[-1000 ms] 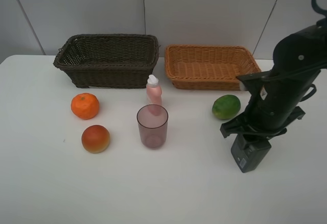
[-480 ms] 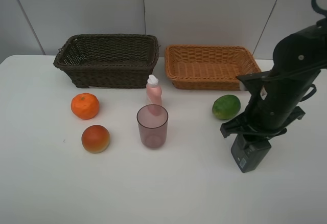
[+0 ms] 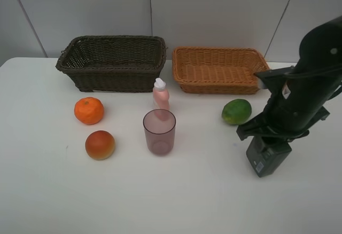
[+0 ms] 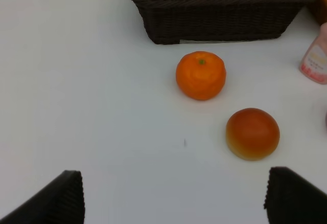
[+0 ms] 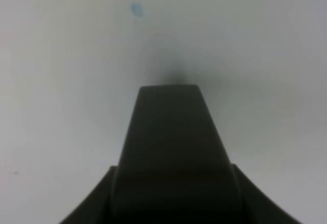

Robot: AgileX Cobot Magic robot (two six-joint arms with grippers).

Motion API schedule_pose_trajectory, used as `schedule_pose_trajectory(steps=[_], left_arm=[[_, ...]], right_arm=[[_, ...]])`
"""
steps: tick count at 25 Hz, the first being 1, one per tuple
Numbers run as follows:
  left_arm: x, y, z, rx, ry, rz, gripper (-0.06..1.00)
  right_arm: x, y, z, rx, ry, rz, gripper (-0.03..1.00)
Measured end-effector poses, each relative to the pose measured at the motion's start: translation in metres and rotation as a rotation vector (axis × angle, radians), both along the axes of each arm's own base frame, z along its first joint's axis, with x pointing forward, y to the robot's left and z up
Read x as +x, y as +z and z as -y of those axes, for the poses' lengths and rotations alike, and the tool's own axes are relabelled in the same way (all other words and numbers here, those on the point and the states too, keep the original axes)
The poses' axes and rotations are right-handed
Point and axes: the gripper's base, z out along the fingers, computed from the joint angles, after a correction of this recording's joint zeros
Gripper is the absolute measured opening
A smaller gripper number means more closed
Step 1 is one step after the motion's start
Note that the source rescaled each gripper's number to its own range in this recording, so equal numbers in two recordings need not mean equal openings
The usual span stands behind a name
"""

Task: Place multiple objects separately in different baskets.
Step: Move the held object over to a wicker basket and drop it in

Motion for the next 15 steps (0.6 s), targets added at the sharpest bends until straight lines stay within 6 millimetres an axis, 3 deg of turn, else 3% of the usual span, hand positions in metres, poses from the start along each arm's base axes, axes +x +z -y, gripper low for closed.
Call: schedule_pose_trajectory(steps=[10, 15], left_arm=[[0.0, 0.0, 0.0, 0.0, 0.0, 0.0, 0.92], [0.0, 0.0, 0.0, 0.0, 0.0, 0.0, 0.92]], right_arm=[[0.016, 0.072, -0.007, 0.07, -0.018, 0.156, 0.08], [0.033, 0.09, -0.016, 0.093, -0.005, 0.205, 0.08]])
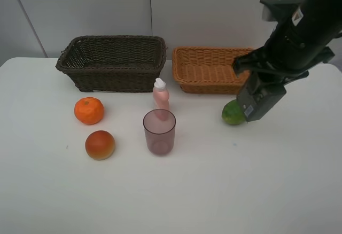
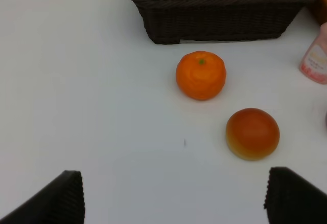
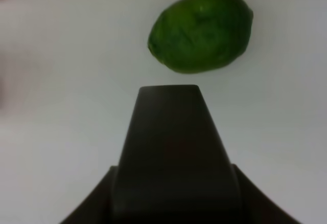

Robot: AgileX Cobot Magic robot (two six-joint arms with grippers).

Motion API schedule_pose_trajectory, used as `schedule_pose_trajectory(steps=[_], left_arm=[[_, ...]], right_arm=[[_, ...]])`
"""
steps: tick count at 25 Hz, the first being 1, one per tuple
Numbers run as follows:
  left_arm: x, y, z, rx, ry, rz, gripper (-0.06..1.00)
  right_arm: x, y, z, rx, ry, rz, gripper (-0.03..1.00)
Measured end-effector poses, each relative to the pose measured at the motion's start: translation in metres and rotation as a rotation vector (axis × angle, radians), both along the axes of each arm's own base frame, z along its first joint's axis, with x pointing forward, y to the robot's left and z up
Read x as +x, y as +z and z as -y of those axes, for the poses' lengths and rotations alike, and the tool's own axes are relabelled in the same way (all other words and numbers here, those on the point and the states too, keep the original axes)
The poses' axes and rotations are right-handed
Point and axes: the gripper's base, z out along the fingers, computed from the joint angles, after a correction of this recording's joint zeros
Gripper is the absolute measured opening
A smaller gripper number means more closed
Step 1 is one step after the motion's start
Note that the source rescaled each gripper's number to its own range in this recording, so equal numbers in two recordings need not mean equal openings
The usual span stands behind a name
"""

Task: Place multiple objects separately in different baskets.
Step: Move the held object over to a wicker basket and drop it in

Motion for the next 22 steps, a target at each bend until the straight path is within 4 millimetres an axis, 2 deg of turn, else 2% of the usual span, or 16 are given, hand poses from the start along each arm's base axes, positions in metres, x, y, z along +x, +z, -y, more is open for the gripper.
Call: schedule_pose_trajectory(steps=[5, 10, 17, 22], left_arm=[[0.0, 0.0, 0.0, 0.0, 0.0, 0.0, 0.92], [0.0, 0.0, 0.0, 0.0, 0.0, 0.0, 0.92], [0.0, 0.0, 0.0, 0.0, 0.0, 0.0, 0.92], [0.0, 0.0, 0.0, 0.0, 0.0, 0.0, 0.92]], right_arm=[[0.024, 0.02, -0.023, 0.013, 0.074, 0.066, 0.08], [0.05, 0.039, -0.062, 0.052, 0.17, 0.157, 0.08], [0.1, 0.04, -0.109, 0.134, 0.218, 0.267, 0.08], [0.128, 0.027, -0.138, 0.221, 0.284, 0.308, 0.08]])
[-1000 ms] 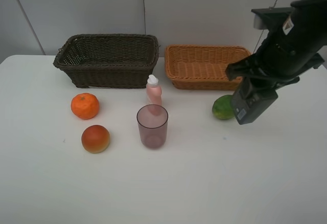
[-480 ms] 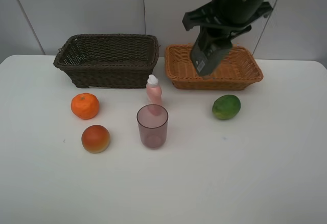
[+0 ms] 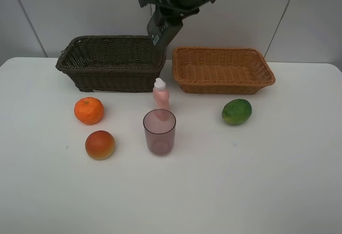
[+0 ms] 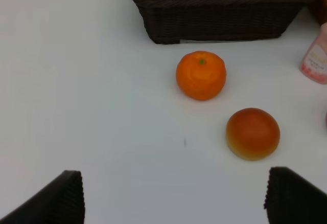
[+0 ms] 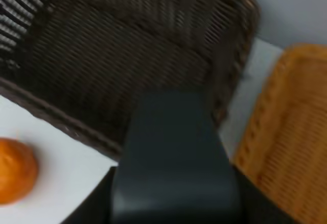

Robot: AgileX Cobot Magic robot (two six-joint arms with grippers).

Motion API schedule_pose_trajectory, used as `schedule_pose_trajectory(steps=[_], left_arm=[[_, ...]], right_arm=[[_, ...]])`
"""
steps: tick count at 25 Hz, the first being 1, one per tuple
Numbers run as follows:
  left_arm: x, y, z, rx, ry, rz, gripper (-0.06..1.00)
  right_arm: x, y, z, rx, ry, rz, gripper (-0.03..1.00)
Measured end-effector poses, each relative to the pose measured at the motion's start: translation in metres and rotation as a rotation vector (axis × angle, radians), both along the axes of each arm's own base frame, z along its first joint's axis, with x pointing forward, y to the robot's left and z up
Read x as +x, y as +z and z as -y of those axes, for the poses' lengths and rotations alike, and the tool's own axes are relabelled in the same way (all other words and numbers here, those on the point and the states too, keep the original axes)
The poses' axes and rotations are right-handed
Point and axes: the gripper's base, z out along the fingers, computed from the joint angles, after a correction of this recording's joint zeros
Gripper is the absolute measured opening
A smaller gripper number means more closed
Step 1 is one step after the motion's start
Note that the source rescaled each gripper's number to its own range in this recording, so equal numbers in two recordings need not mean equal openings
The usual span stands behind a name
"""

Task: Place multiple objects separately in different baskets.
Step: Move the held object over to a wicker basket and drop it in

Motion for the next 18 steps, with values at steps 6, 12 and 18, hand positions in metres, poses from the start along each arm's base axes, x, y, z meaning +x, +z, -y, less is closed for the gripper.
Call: schedule_pose_trajectory(steps=[6, 12, 18], left_arm=[[0.0, 0.0, 0.0, 0.0, 0.0, 0.0, 0.92], [0.0, 0.0, 0.0, 0.0, 0.0, 0.0, 0.92], [0.0, 0.0, 0.0, 0.0, 0.0, 0.0, 0.92]], right_arm=[[0.016, -0.017, -0.027, 0.051, 0.106, 0.119, 0.08], [0.031, -0.032, -0.039, 0.12, 0.106, 0.227, 0.08], [0.047, -0.056, -0.049, 0.15, 0.117, 0.327, 0.08]])
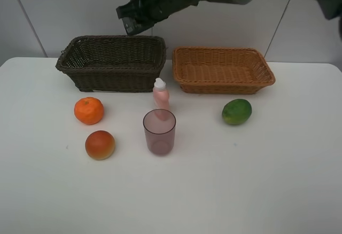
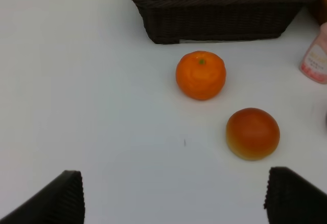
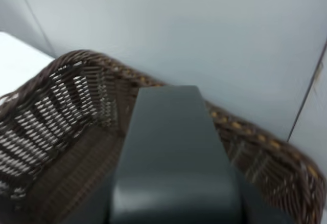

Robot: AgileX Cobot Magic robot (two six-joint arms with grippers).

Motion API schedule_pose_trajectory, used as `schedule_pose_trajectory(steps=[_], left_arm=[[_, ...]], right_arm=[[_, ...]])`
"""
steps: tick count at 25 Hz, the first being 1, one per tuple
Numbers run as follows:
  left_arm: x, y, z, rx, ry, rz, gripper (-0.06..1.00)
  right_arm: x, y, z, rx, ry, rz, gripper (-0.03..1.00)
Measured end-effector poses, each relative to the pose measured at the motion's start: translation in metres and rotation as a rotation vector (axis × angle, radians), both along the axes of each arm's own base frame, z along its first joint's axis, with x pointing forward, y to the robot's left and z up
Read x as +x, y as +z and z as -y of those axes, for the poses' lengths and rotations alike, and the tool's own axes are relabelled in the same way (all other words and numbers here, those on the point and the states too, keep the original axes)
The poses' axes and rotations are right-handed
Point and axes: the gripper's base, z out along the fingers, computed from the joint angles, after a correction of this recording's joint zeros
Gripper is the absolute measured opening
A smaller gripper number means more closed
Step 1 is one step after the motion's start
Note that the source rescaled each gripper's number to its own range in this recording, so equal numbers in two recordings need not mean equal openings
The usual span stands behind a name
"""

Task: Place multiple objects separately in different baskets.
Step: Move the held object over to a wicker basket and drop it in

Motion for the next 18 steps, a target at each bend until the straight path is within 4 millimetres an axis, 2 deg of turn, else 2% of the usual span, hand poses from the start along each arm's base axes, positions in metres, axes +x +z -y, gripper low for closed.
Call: schedule_pose_trajectory(steps=[5, 10, 15, 18], left_arm=[[0.0, 0.0, 0.0, 0.0, 0.0, 0.0, 0.92], [0.0, 0.0, 0.0, 0.0, 0.0, 0.0, 0.92], [0.0, 0.0, 0.0, 0.0, 0.0, 0.0, 0.92], [0.0, 0.0, 0.0, 0.0, 0.0, 0.0, 0.92]], right_arm=[[0.01, -0.028, -0.005, -0.088, 0.049, 0.082, 0.08], [0.015, -0.054, -0.007, -0.145, 0.069, 0.085, 0.08], [0.017, -0.069, -0.008, -0.175, 0.081, 0.084, 0.08], [0.017, -0.069, -0.008, -0.178, 0.083, 0.086, 0.08]])
